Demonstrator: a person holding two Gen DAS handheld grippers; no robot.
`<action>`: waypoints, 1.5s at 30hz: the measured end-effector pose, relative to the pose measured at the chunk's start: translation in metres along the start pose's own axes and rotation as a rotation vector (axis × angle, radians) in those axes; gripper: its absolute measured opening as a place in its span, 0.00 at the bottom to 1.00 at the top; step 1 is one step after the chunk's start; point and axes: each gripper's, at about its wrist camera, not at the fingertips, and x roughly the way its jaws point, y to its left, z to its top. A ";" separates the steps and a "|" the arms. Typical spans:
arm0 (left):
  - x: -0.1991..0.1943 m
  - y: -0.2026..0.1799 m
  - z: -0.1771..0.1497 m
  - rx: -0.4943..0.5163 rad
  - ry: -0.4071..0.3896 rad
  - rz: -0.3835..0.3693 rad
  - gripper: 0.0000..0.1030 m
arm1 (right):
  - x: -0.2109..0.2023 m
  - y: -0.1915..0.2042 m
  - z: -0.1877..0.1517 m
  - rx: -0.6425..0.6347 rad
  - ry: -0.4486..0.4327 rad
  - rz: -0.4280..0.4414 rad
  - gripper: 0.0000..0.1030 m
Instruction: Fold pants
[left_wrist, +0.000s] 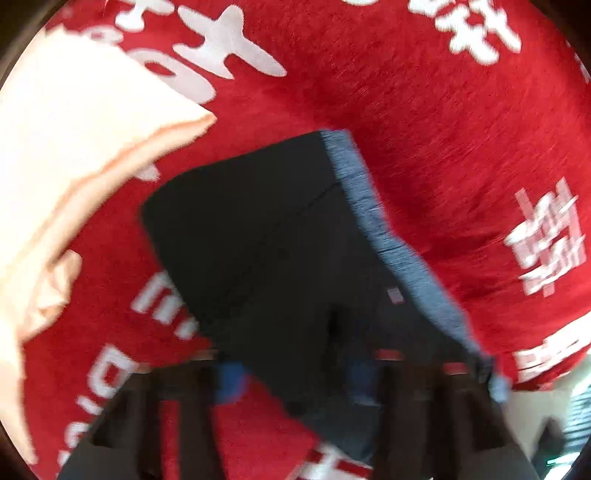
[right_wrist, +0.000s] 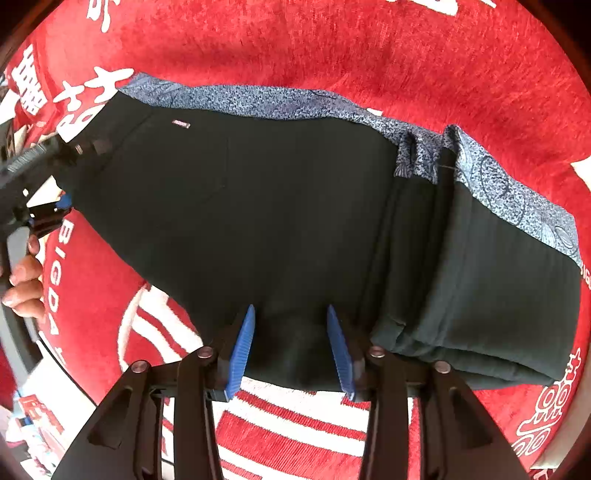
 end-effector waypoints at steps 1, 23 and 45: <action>-0.002 -0.001 -0.001 0.008 -0.009 0.007 0.33 | -0.002 -0.001 0.002 0.003 0.001 0.005 0.54; -0.041 -0.118 -0.066 0.682 -0.296 0.350 0.28 | -0.054 0.103 0.188 -0.208 0.127 0.416 0.83; -0.088 -0.151 -0.074 0.499 -0.218 -0.044 0.25 | -0.074 0.083 0.176 -0.222 0.070 0.393 0.15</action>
